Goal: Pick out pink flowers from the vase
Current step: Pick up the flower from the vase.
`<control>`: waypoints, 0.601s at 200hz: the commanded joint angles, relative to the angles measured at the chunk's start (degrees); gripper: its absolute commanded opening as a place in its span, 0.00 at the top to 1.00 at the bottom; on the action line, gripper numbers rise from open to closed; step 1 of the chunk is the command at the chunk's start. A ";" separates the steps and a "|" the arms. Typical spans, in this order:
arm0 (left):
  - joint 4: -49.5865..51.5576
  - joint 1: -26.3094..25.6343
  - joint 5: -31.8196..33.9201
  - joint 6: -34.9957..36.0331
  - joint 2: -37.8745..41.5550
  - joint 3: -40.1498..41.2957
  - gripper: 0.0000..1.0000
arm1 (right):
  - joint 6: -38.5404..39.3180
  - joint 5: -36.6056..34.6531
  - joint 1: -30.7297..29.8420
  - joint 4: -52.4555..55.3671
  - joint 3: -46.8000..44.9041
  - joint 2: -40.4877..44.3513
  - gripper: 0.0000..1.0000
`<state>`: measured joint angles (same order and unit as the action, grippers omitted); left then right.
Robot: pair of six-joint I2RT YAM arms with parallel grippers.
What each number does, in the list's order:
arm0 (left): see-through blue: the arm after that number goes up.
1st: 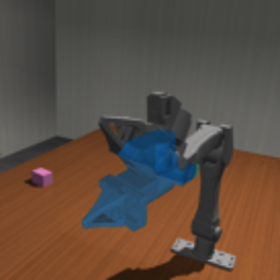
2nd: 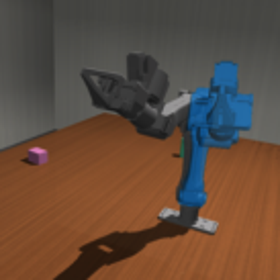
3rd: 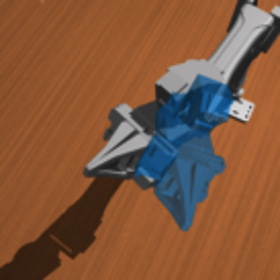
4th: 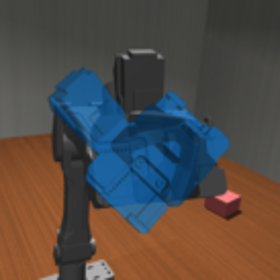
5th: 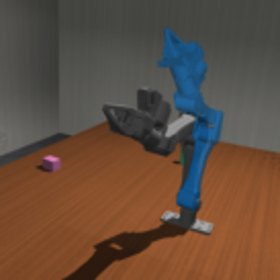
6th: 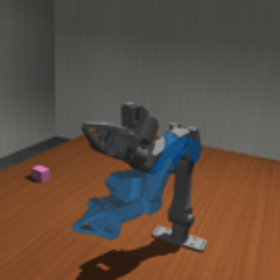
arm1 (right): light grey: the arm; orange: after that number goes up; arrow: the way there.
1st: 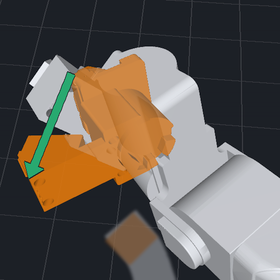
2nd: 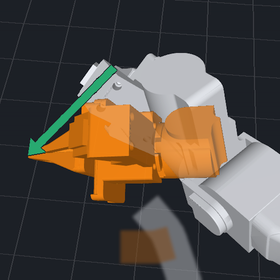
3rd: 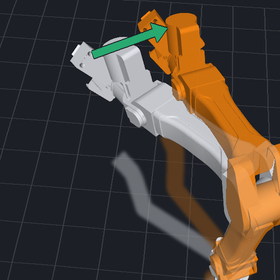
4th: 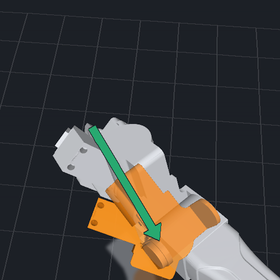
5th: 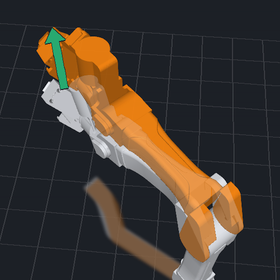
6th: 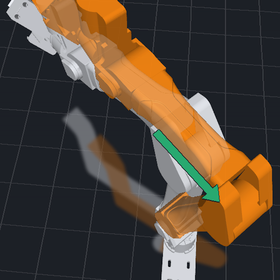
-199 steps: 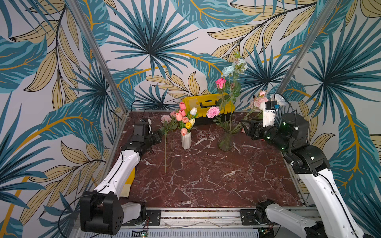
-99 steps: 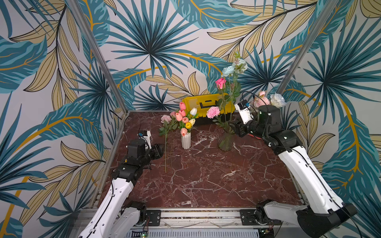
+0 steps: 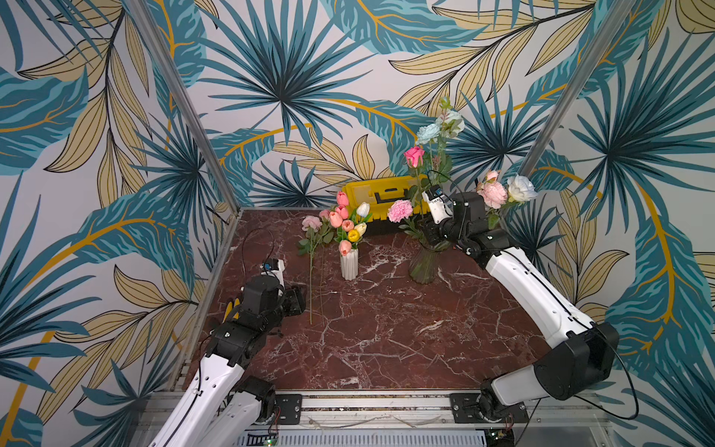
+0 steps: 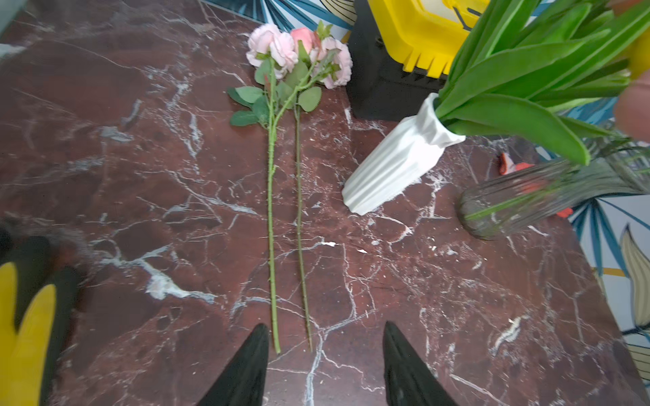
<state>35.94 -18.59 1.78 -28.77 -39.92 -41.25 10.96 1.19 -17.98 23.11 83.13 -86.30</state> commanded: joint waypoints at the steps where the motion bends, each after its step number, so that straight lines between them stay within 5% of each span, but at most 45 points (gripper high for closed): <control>1: 3.73 -0.95 6.34 1.26 1.33 -2.40 0.47 | -0.96 -3.12 0.36 -3.69 0.59 -1.00 0.59; 75: 3.87 -1.75 5.94 1.70 1.34 -2.51 0.47 | -2.77 -1.97 1.72 -6.48 0.90 -5.86 0.64; 120: 3.87 -1.71 5.55 1.88 1.28 -2.51 0.47 | -3.75 -0.95 1.80 -8.09 -0.13 -6.87 0.76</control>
<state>39.11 -20.12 7.29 -27.64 -38.98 -41.25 8.38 -0.78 -16.32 17.26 83.24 -92.97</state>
